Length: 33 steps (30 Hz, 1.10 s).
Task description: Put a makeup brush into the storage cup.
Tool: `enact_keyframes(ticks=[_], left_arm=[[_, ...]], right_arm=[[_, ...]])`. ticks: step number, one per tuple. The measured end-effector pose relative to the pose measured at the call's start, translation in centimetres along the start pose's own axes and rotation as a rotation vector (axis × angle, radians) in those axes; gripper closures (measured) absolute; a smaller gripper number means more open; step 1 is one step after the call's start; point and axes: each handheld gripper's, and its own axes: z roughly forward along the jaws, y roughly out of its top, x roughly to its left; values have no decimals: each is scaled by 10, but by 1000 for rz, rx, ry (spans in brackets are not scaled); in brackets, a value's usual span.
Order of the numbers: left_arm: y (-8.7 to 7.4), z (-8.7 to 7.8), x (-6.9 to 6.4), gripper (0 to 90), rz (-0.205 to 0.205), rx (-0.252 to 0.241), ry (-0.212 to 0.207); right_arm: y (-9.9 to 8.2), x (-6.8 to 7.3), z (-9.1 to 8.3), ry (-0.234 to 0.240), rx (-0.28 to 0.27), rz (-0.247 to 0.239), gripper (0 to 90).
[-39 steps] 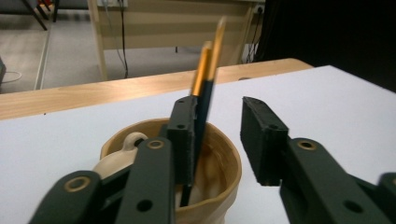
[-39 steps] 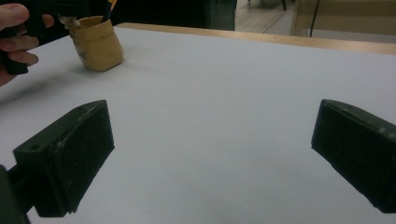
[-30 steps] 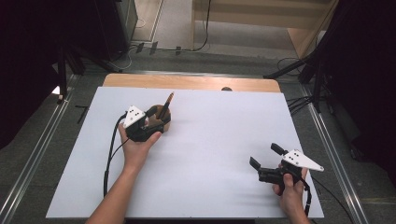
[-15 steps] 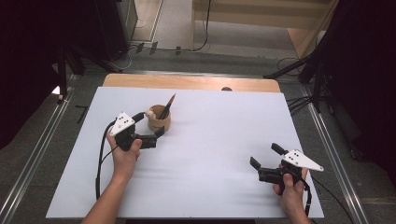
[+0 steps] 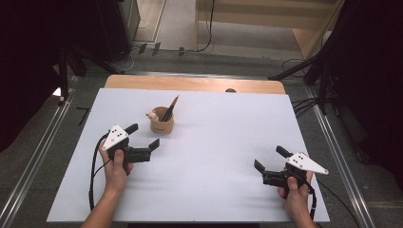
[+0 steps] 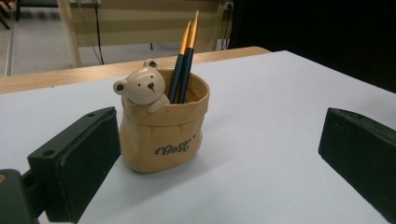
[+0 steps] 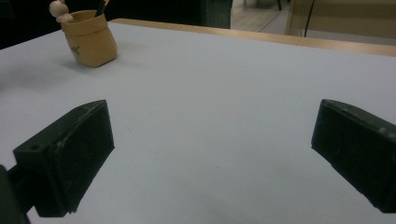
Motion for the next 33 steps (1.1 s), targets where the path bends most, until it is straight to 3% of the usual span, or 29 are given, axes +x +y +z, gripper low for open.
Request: enact_keyframes(ticks=[14, 33], left_arm=[[-13, -26, 1, 0, 16, 8, 18], [-22, -64, 11, 0, 8, -5, 54]], right_arm=[[0, 0, -1, -8, 2, -7, 0], [-1, 0, -1, -20, 7, -21, 0]])
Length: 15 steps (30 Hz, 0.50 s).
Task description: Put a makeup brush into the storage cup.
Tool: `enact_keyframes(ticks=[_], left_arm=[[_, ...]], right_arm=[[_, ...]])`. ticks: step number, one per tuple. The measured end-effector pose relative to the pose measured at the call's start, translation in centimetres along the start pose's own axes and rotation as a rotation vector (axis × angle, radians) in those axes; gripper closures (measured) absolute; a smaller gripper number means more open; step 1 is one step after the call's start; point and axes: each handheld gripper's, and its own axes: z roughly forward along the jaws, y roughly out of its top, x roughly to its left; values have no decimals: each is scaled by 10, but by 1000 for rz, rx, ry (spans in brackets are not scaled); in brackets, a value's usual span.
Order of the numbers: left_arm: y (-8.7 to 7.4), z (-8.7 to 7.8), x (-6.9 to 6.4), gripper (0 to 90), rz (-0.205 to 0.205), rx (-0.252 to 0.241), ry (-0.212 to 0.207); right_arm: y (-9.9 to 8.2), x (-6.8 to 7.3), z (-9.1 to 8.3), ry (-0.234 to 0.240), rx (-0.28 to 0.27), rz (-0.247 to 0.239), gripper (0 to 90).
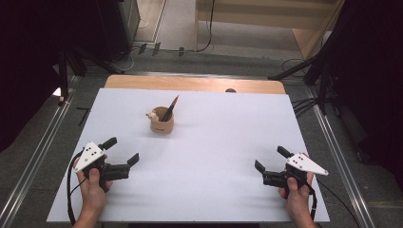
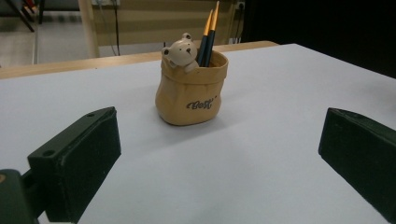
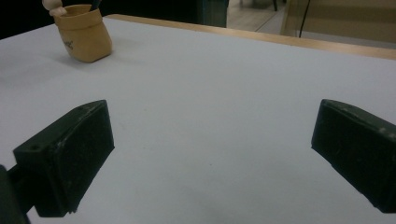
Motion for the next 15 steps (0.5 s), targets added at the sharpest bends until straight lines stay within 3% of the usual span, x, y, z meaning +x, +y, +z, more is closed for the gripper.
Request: enact_keyframes(ticks=[15], left_arm=[[-11, -24, 10, 0, -3, 8, 30]], right_arm=[[-1, -2, -1, -14, 4, -8, 0]])
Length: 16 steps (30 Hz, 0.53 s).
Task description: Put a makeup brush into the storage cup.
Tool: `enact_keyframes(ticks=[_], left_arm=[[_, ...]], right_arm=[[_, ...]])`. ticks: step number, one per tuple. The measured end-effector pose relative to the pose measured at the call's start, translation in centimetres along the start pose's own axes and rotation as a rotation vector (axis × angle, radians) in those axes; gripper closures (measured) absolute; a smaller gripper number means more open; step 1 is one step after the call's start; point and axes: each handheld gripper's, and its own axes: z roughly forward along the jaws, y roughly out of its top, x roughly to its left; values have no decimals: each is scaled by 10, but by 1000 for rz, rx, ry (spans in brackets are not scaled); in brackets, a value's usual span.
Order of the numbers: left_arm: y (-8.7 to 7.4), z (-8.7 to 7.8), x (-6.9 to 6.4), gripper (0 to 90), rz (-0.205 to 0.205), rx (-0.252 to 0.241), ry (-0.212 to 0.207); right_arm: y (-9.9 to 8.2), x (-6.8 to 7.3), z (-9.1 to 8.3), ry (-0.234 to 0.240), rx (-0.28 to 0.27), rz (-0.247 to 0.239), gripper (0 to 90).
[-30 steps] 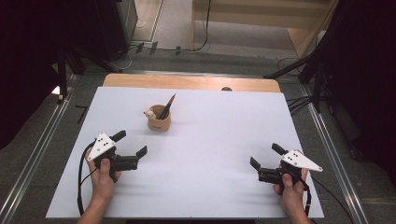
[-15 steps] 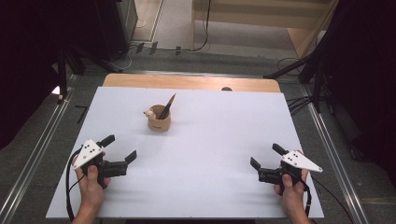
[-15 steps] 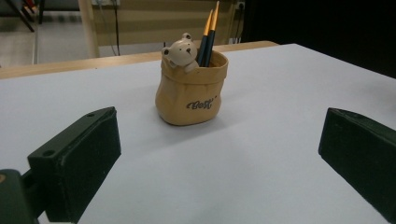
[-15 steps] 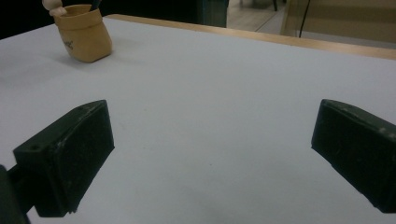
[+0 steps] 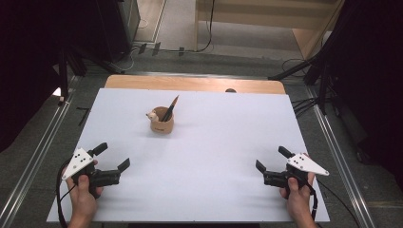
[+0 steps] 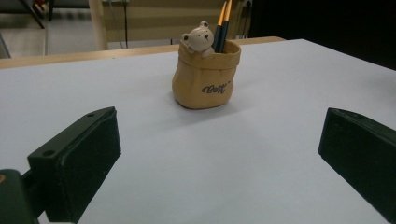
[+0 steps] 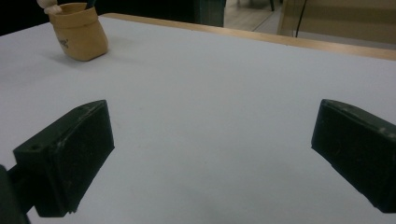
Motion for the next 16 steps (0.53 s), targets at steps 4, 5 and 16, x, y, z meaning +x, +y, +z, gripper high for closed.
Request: enact_keyframes(ticks=[4, 5, 16], left_arm=[[-4, -7, 3, 0, 0, 3, 5], [-5, -8, 3, 0, -3, 1, 5], [-11, -12, 4, 0, -5, 12, 22]], right_arm=[[-1, 0, 1, -13, 7, -16, 0], [-2, 0, 2, -15, 9, -18, 0], [-4, 2, 2, -43, 15, -51, 0]])
